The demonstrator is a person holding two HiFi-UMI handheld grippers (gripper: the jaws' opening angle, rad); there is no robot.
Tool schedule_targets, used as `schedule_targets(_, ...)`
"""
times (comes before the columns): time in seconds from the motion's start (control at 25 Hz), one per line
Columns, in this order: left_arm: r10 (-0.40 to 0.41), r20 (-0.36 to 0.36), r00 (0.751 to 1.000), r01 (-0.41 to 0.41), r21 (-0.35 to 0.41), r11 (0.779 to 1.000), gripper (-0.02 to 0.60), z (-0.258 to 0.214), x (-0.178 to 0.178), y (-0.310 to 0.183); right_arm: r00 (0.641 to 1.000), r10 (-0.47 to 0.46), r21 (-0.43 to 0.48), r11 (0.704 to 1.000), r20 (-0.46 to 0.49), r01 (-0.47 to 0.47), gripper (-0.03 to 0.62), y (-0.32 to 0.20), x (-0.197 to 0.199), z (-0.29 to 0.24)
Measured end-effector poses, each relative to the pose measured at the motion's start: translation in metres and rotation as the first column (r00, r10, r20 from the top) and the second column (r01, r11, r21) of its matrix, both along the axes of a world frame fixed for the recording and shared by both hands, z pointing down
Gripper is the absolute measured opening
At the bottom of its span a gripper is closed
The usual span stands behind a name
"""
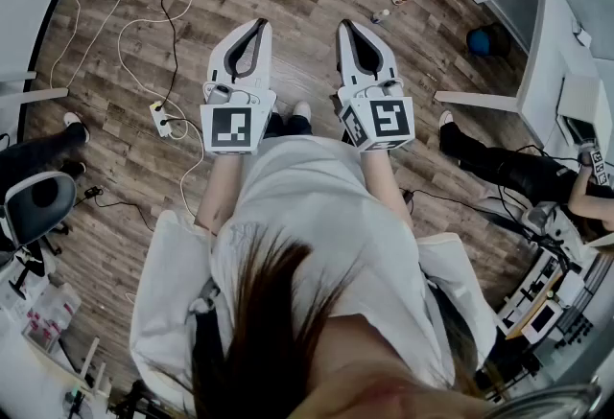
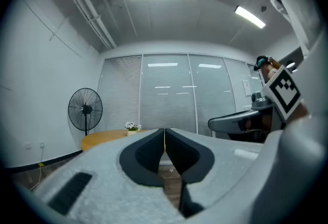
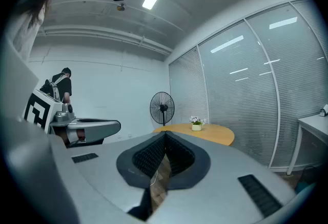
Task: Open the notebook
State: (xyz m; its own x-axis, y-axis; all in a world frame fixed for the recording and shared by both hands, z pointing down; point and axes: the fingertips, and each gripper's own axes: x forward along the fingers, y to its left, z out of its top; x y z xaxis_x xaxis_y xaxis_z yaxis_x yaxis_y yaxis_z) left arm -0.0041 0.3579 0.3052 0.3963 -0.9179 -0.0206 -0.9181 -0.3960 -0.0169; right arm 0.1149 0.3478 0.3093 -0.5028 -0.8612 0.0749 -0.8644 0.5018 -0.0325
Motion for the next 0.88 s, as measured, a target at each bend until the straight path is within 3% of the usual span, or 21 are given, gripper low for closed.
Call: schedule_targets(0.88, 0.031, 0.031, 0.999, -0.031, 0.008, 0.999, 0.021, 0.002, 0.021, -0.002, 1.0, -0.029, 0.024, 0.999, -0.001, 0.029, 0.0, 0.003, 0.015, -0.003)
